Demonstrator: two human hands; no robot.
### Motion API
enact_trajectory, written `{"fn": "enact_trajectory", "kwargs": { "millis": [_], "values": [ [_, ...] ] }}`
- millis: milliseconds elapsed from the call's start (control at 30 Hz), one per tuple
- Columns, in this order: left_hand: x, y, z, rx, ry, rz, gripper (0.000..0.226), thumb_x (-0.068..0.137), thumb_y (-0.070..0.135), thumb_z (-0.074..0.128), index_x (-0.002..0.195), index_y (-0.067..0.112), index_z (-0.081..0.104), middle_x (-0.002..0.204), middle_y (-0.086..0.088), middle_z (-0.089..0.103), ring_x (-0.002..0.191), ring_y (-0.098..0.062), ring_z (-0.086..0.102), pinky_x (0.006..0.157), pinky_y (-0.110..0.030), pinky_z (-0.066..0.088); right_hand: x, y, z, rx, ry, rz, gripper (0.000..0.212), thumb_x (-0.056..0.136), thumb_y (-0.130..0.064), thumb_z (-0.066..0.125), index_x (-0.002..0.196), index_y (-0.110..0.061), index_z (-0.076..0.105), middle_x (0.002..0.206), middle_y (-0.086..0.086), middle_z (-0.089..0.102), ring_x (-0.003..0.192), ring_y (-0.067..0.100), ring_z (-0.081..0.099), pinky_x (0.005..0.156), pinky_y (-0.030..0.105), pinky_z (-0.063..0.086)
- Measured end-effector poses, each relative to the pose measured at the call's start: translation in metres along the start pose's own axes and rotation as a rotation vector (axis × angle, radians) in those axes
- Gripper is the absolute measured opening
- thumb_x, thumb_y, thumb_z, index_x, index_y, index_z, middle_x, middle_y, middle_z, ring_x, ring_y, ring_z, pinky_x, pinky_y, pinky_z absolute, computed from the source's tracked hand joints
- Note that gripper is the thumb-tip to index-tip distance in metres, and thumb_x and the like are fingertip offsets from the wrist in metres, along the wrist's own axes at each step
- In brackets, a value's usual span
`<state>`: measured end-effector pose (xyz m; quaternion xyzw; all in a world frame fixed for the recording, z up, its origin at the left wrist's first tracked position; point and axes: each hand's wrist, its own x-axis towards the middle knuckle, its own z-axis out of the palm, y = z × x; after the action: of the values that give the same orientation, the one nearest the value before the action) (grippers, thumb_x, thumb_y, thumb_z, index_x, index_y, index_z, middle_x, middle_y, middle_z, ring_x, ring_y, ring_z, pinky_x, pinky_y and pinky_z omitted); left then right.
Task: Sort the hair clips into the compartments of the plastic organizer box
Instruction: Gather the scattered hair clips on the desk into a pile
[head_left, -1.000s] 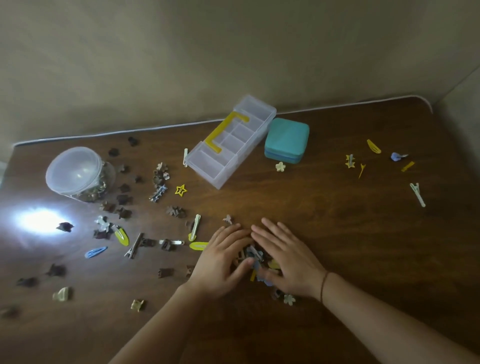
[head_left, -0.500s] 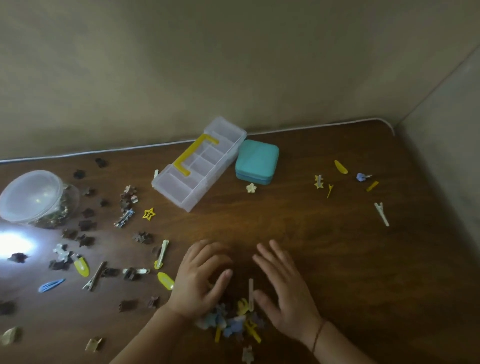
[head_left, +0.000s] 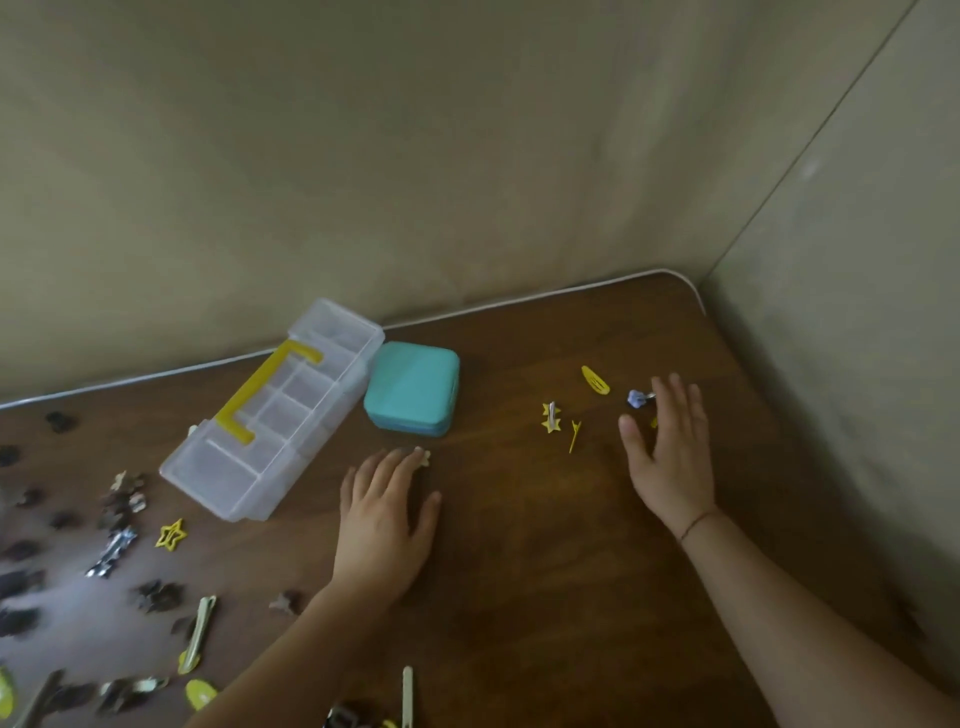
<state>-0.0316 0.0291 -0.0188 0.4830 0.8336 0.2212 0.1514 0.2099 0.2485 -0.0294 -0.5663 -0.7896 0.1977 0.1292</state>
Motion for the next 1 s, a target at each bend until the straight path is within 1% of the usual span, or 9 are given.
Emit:
{"fn": "enact_trajectory", "kwargs": {
  "millis": [167,300,400,500,600,733,800,900,1000],
  "values": [
    [-0.013,-0.007,0.001,0.015,-0.043,0.292,0.036,0.096,0.043,0.048,0.125,0.030,0.065,0.129,0.013,0.061,0.136,-0.013,0.042,0.118,-0.051,0.019,0.041,-0.003,0.007,-0.044,-0.124,-0.260,0.072,0.091,-0.068,0.023,0.151,-0.028,0.024,0.161,-0.005,0.014,0.149,0.015,0.001,0.119,0.044,0.015],
    [-0.015,-0.008,-0.002,-0.040,-0.055,0.410,0.027,0.097,0.038,0.054,0.115,0.028,0.070,0.124,0.015,0.063,0.130,-0.009,0.046,0.117,-0.044,0.023,0.053,-0.020,0.012,-0.029,-0.254,-0.472,0.071,0.089,-0.071,0.025,0.150,-0.033,0.025,0.161,-0.011,0.011,0.148,0.007,-0.001,0.117,0.039,0.014],
    [-0.014,-0.007,-0.008,-0.114,-0.024,0.381,0.025,0.097,0.034,0.055,0.113,0.024,0.070,0.123,0.012,0.063,0.127,-0.008,0.048,0.115,-0.038,0.027,0.043,-0.037,0.019,-0.003,-0.315,-0.586,0.068,0.091,-0.068,0.031,0.149,-0.033,0.029,0.161,-0.011,0.015,0.148,0.004,-0.001,0.118,0.043,0.019],
    [-0.018,-0.015,-0.017,-0.110,0.016,0.334,0.025,0.097,0.033,0.055,0.113,0.022,0.070,0.123,0.009,0.063,0.126,-0.010,0.050,0.111,-0.041,0.034,0.015,-0.057,0.029,0.025,-0.346,-0.663,0.066,0.091,-0.067,0.035,0.147,-0.031,0.033,0.159,-0.011,0.021,0.148,0.005,0.002,0.117,0.043,0.022],
    [-0.031,-0.028,-0.026,-0.072,0.051,0.316,0.026,0.096,0.031,0.055,0.112,0.019,0.070,0.124,0.005,0.065,0.125,-0.015,0.052,0.110,-0.045,0.036,-0.021,-0.077,0.041,0.033,-0.395,-0.739,0.066,0.091,-0.067,0.035,0.146,-0.031,0.034,0.159,-0.011,0.021,0.148,0.006,0.004,0.116,0.038,0.023],
    [-0.053,-0.050,-0.039,-0.036,0.107,0.277,0.027,0.095,0.030,0.055,0.111,0.016,0.071,0.124,0.002,0.065,0.121,-0.018,0.056,0.107,-0.045,0.039,-0.071,-0.108,0.059,-0.048,-0.482,-0.791,0.068,0.091,-0.069,0.028,0.149,-0.035,0.024,0.161,-0.014,0.009,0.147,0.004,-0.007,0.116,0.032,0.007],
    [-0.065,-0.058,-0.042,-0.021,0.117,0.246,0.029,0.094,0.031,0.055,0.111,0.014,0.071,0.123,0.000,0.066,0.121,-0.020,0.057,0.106,-0.046,0.040,-0.098,-0.123,0.068,-0.067,-0.502,-0.795,0.068,0.091,-0.069,0.025,0.149,-0.034,0.022,0.161,-0.013,0.007,0.147,0.005,-0.010,0.115,0.031,0.000],
    [-0.082,-0.068,-0.045,-0.011,0.108,0.218,0.029,0.093,0.030,0.056,0.111,0.012,0.072,0.123,-0.001,0.066,0.120,-0.023,0.058,0.104,-0.050,0.042,-0.138,-0.143,0.080,-0.054,-0.521,-0.834,0.068,0.093,-0.067,0.025,0.149,-0.028,0.027,0.162,-0.008,0.011,0.148,0.009,-0.008,0.116,0.033,-0.001],
    [-0.097,-0.077,-0.047,-0.035,0.109,0.179,0.030,0.095,0.029,0.055,0.114,0.013,0.070,0.126,0.001,0.065,0.123,-0.020,0.056,0.107,-0.046,0.040,-0.173,-0.158,0.090,-0.013,-0.585,-0.886,0.069,0.094,-0.066,0.025,0.151,-0.026,0.022,0.162,-0.008,0.012,0.148,0.009,-0.008,0.117,0.034,-0.005]
  ]
}}
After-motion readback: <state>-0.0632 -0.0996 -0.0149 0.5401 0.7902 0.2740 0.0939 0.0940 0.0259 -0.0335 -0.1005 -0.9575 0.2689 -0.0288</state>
